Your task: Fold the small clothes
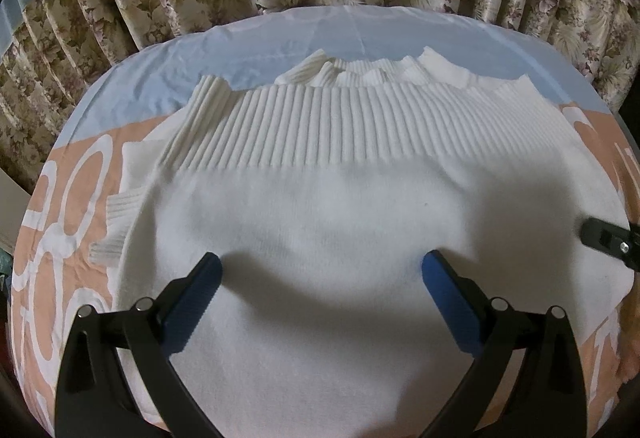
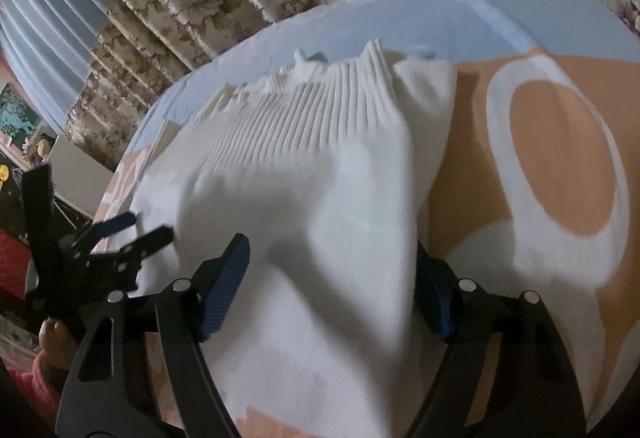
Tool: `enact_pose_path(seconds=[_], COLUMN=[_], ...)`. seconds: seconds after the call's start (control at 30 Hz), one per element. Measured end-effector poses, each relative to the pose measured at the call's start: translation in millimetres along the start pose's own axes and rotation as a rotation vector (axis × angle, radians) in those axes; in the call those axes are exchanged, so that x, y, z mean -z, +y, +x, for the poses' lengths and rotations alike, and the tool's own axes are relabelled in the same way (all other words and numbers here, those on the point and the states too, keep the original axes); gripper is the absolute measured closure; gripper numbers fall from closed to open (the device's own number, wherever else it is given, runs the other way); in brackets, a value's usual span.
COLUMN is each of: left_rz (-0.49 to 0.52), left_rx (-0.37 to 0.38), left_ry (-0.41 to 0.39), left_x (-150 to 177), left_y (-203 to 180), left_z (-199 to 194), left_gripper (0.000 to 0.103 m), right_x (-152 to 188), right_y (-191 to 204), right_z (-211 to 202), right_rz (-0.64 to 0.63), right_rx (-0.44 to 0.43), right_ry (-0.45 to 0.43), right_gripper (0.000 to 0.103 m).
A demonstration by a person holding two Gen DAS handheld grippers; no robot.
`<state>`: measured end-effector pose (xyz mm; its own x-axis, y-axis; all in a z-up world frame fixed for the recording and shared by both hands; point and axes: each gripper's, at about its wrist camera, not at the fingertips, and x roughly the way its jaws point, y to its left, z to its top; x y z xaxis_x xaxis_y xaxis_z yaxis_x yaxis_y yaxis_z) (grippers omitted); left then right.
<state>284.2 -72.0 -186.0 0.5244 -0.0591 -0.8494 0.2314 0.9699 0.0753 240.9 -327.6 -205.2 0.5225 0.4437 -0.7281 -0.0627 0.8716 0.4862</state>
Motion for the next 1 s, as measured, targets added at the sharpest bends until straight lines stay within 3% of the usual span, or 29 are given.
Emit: enact_pose_path(seconds=[0.1, 0.23, 0.3, 0.37, 0.4, 0.6, 0.77, 1.0], left_rz=[0.008, 0.005, 0.001, -0.001, 0.002, 0.001, 0.03, 0.037], left_rx=[-0.002, 0.0, 0.002, 0.005, 0.004, 0.007, -0.023, -0.025], left_ry=[-0.002, 0.001, 0.004, 0.012, 0.014, 0.033, 0.019, 0.003], left_x=[1.2, 2.3, 3.2, 3.8, 4.0, 4.1, 4.9, 6.0], left_y=[-0.9, -0.5, -0.5, -0.6, -0.8, 1.1, -4.4, -4.3], left_z=[0.3, 0.5, 1.1, 2.1, 2.2, 3.5, 7.4, 8.6], left_gripper=[0.002, 0.002, 0.002, 0.002, 0.002, 0.002, 0.001, 0.001], right_x=[6.7, 1.0, -4.3, -7.4, -8.4, -5.5, -7.0, -13.0], right_y=[-5.3, -3.0, -1.4, -0.8, -1.0, 8.8, 37.4, 65.9], right_z=[-6.1, -0.5, 3.1, 6.7, 7.5, 0.1, -2.6, 2.9], right_rz=[0.063, 0.078, 0.076, 0.073, 0.078, 0.074, 0.014, -0.041], right_rx=[-0.049, -0.034, -0.026, -0.004, 0.001, 0.051, 0.191, 0.238], right_ry=[-0.004, -0.034, -0.048, -0.052, -0.055, -0.085, -0.099, -0.117], right_gripper=[0.029, 0.033, 0.043, 0.067, 0.07, 0.077, 0.079, 0.08])
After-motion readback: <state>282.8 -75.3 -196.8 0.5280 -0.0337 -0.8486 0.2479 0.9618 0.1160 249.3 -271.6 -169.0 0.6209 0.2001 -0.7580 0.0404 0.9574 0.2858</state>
